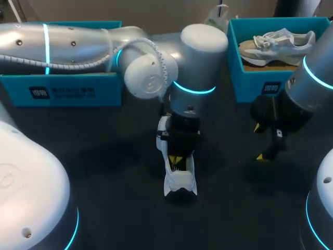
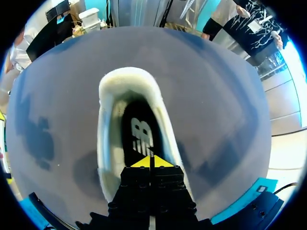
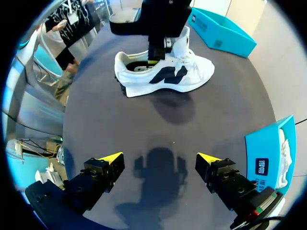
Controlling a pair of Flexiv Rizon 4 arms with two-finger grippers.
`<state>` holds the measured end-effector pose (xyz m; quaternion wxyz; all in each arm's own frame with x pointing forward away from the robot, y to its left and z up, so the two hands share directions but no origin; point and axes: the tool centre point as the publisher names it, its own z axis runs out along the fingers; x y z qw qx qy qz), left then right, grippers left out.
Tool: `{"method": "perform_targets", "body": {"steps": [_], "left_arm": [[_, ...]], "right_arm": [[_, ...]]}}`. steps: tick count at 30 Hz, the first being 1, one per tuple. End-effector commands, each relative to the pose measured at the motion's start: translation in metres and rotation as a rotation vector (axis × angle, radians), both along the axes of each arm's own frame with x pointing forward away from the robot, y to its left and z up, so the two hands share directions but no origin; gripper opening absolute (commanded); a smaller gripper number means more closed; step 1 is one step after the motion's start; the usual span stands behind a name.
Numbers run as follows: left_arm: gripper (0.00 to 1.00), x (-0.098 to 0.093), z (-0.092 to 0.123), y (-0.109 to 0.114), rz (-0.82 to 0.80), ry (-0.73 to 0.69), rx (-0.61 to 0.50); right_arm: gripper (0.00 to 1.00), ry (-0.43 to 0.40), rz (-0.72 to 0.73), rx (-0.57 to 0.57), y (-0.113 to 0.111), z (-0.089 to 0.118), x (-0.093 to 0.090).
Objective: Take the shoe out of the shoebox, open the shoe tongue, remove and reinsert the insole, then place the shoe into the shoebox
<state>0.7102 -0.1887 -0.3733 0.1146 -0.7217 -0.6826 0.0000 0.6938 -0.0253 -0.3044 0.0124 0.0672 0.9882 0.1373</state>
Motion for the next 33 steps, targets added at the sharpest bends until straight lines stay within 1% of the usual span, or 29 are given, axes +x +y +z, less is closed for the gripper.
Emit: {"method": "perform_targets", "body": {"steps": [1,11,15,22,26,32,33], "left_arm": [[0.0,0.002,-0.001,0.009,0.003,-0.011,0.01],[0.0,0.001,-0.029,0.019,0.006,-0.022,0.049],[0.0,-0.003,-0.034,0.02,0.002,-0.049,0.05],[0.0,-0.006,-0.038,0.014,0.053,-0.036,-0.004],[0.0,-0.008,-0.033,0.008,0.07,-0.032,-0.036],[0.0,-0.013,-0.003,0.009,0.025,-0.02,-0.064],[0.0,-0.014,0.001,0.009,0.012,-0.016,-0.054]], "right_arm": [[1.0,-0.002,-0.001,-0.001,0.0,0.0,-0.001],[1.0,-0.002,-0.001,-0.001,0.0,0.0,-0.001],[1.0,-0.002,-0.001,-0.001,0.0,0.0,-0.001],[1.0,-0.002,-0.001,-0.001,0.0,0.0,-0.001],[1.0,-0.002,-0.001,-0.001,0.0,0.0,-0.001],[1.0,-0.002,-0.001,-0.001,0.0,0.0,-0.001],[1.0,-0.002,-0.001,-0.001,0.0,0.0,-0.001]]}}
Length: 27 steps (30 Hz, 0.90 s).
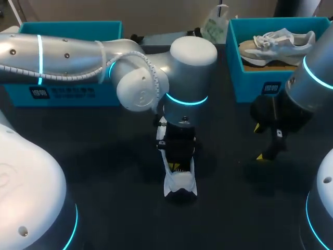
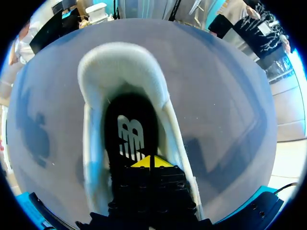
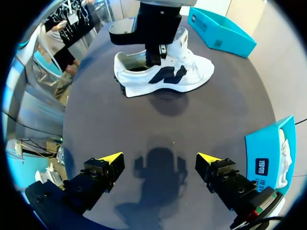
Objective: Take the shoe out of the shoebox, open the shoe tongue, remove and reinsert the insole, then place the shoe into the shoebox
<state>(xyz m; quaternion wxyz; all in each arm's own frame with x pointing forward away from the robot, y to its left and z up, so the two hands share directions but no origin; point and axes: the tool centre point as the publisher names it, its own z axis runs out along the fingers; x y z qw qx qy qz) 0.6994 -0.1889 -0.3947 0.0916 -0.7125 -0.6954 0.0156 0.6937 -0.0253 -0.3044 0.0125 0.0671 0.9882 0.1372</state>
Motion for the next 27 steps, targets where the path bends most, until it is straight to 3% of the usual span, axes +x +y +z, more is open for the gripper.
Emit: {"method": "perform_targets", "body": {"steps": [1,6,20,27], "left_arm": [[0.0,-0.003,0.026,0.009,-0.03,-0.006,0.008],[0.0,-0.006,0.035,0.005,-0.023,0.021,-0.035],[0.0,-0.047,0.011,-0.027,-0.052,0.055,-0.031],[0.0,-0.039,-0.008,-0.016,-0.02,0.026,-0.021]], "right_arm": [[1.0,-0.002,-0.001,-0.001,0.0,0.0,-0.001],[1.0,-0.002,-0.001,-0.001,0.0,0.0,-0.001],[1.0,-0.002,-0.001,-0.001,0.0,0.0,-0.001],[1.0,-0.002,-0.001,-0.001,0.0,0.0,-0.001]]}}
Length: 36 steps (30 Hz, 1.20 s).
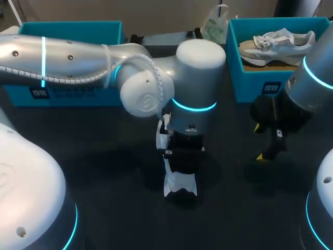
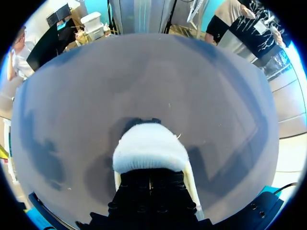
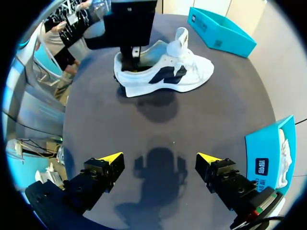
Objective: Take the shoe out of the shoebox, open the shoe tongue, remove and reinsert the insole, then place the shoe into the shoebox
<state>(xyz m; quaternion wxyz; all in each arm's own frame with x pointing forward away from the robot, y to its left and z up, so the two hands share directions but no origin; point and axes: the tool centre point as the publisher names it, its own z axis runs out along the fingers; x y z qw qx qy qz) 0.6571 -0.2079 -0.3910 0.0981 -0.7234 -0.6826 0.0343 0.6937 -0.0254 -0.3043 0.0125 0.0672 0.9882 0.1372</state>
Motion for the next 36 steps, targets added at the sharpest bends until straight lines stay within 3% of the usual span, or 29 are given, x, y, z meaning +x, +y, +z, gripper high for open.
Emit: {"method": "perform_targets", "body": {"steps": [1,8,13,18,26,36], "left_arm": [[0.0,0.005,-0.013,0.004,0.017,-0.013,-0.001],[0.0,0.016,0.002,0.009,0.045,-0.047,-0.027],[0.0,0.008,0.013,0.002,0.038,-0.049,-0.076],[0.0,0.006,-0.003,-0.007,0.034,-0.055,-0.082],[0.0,0.033,-0.021,-0.009,0.085,-0.119,-0.068],[0.0,0.046,0.012,0.007,0.125,-0.146,-0.093]], "right_arm": [[1.0,-0.002,-0.001,-0.001,0.001,-0.001,-0.001],[1.0,-0.002,-0.001,-0.001,0.001,-0.001,-0.001],[1.0,-0.002,-0.001,-0.001,0.001,-0.001,-0.001],[1.0,-0.002,-0.001,-0.001,0.001,-0.001,-0.001],[1.0,-0.002,-0.001,-0.001,0.001,-0.001,-0.001],[1.0,-0.002,-0.001,-0.001,0.001,-0.001,-0.001]]}}
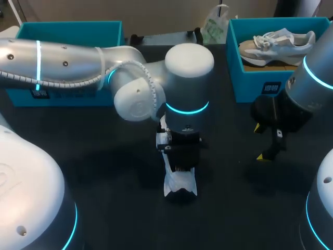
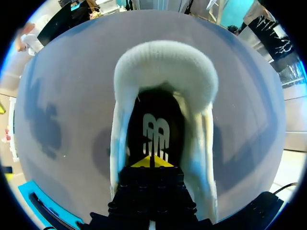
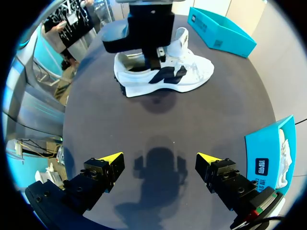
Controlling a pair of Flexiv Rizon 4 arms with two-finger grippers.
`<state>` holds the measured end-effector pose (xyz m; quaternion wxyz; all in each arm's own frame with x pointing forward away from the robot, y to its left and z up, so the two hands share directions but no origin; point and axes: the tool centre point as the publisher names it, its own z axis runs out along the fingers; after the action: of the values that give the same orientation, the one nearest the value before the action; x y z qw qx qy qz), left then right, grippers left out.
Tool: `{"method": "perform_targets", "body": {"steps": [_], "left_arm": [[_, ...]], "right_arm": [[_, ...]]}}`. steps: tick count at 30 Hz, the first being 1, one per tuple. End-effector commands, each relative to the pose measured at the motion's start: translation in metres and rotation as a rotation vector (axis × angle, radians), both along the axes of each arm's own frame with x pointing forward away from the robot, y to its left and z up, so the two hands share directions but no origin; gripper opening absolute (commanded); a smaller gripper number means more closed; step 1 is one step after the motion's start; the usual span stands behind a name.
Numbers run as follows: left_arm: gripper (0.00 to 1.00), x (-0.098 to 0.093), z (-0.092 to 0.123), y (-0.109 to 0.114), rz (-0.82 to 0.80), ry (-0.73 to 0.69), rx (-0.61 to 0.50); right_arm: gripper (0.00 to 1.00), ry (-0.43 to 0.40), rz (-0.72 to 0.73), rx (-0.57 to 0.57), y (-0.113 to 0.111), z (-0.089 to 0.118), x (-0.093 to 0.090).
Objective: Take the shoe out of the shoebox, open the shoe tongue, remove and reinsert the insole, then place the shoe into the shoebox
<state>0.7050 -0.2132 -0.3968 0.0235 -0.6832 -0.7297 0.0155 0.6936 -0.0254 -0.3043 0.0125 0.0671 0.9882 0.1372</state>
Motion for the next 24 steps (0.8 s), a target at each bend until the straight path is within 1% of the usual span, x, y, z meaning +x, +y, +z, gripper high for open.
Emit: {"method": "perform_targets", "body": {"steps": [1,6,13,14,15,17,18,19,21,24], "left_arm": [[0.0,-0.002,0.021,0.013,0.001,-0.018,-0.029],[0.0,0.0,0.032,0.013,0.007,-0.036,-0.042],[0.0,0.005,0.034,0.005,0.015,-0.071,-0.029],[0.03,0.005,0.035,0.005,0.016,-0.072,-0.025],[0.21,0.005,0.035,0.005,0.017,-0.074,-0.022],[0.43,0.005,0.035,0.005,0.019,-0.078,-0.017],[0.71,0.006,0.035,0.005,0.02,-0.077,-0.015],[0.89,0.006,0.035,0.006,0.022,-0.077,-0.012],[0.99,0.007,0.034,0.008,0.028,-0.075,-0.005],[1.0,0.008,0.032,0.01,0.053,-0.072,-0.001]], "right_arm": [[1.0,-0.002,-0.001,-0.001,0.0,-0.001,-0.001],[1.0,-0.002,-0.001,-0.001,0.0,-0.001,-0.001],[1.0,-0.002,-0.001,-0.001,0.0,-0.001,-0.001],[1.0,-0.002,-0.001,-0.001,0.0,-0.001,-0.001],[1.0,-0.002,-0.001,-0.001,0.0,-0.001,-0.001],[1.0,-0.002,-0.001,-0.001,0.0,-0.001,-0.001],[1.0,-0.002,-0.001,-0.001,0.0,-0.001,-0.001],[1.0,-0.002,-0.001,-0.001,0.0,-0.001,-0.001],[1.0,-0.002,-0.001,-0.001,0.0,-0.001,-0.001],[1.0,-0.002,-0.001,-0.001,0.0,-0.001,-0.001]]}}
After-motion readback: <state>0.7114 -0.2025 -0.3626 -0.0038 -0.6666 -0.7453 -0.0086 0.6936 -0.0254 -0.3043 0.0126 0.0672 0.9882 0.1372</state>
